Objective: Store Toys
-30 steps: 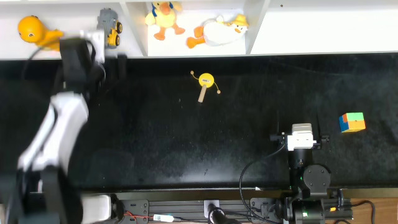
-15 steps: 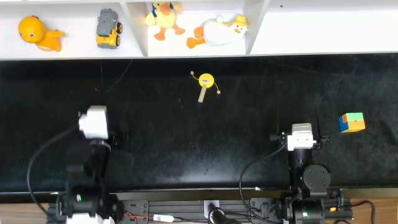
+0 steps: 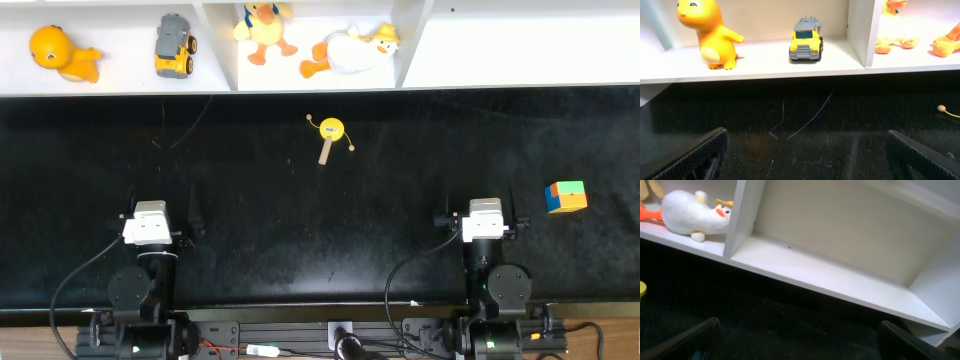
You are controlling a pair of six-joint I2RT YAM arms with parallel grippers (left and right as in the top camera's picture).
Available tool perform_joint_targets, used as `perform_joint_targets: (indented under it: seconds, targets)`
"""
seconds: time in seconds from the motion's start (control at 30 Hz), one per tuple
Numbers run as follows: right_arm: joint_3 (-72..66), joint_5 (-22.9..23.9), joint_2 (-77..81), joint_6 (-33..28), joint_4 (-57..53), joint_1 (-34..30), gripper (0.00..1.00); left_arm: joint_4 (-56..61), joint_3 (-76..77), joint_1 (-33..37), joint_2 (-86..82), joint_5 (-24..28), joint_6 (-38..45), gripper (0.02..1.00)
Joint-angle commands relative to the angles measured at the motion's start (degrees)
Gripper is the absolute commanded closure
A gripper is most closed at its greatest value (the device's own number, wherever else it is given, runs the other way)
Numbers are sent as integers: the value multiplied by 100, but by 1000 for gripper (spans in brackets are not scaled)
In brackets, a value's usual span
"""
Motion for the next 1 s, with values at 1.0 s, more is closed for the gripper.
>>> perform_joint_targets:
  seconds: [1.0]
  targets:
    - [-79,37,-26,-15,22,-7,7,-11,-22,31,-70,164,-426,20]
